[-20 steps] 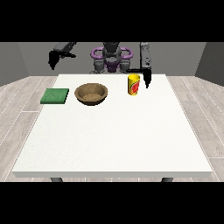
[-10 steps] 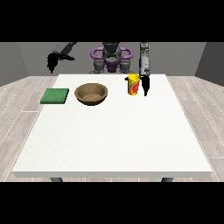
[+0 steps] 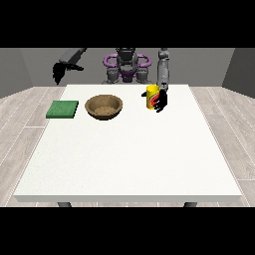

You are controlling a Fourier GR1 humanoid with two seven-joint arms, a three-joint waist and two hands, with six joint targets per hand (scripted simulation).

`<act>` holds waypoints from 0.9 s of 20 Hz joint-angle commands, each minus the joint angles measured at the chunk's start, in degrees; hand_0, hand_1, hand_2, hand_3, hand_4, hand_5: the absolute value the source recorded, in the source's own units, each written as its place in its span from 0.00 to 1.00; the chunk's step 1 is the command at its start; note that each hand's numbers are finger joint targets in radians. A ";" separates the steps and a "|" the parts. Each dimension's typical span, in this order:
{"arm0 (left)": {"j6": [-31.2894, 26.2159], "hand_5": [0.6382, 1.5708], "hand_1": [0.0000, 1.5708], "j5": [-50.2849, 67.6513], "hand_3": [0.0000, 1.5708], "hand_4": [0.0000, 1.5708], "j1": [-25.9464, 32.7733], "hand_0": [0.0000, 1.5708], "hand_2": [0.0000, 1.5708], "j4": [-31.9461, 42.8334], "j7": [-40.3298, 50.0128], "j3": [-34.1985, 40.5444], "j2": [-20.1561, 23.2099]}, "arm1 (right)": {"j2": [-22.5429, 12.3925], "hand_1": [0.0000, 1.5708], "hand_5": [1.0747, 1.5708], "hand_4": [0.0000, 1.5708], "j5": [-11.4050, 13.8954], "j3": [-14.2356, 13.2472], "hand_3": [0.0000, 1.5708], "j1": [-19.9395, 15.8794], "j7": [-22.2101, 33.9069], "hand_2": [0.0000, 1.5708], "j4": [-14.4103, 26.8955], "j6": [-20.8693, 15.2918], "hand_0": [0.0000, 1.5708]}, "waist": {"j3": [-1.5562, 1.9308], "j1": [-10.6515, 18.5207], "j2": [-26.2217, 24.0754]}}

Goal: Pick the cup and pour the ball into the bowl, then pick the bowl and place it on the pad

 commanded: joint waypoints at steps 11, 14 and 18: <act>13.49 0.72 0.86 -13.94 1.00 0.99 -1.06 0.86 1.00 -1.59 14.86 -7.81 5.11 | -5.16 0.00 1.00 0.00 -3.32 -4.34 0.00 0.00 5.91 0.00 8.32 2.87 0.00 | -0.68 2.71 -11.32; 12.25 0.73 0.91 -18.84 1.00 1.00 -4.97 0.91 1.00 -1.78 23.06 -9.70 13.62 | -4.20 0.00 1.00 0.00 -2.05 -3.71 0.00 1.23 5.96 0.00 9.53 1.85 0.00 | -0.56 4.07 -14.80; 12.02 0.69 0.93 -23.27 1.00 1.00 -12.97 0.93 1.00 -0.85 33.59 -10.80 18.37 | -4.26 0.00 0.99 0.00 -2.16 -3.47 0.00 -0.68 5.94 0.00 10.47 2.14 0.00 | -0.72 2.60 -13.17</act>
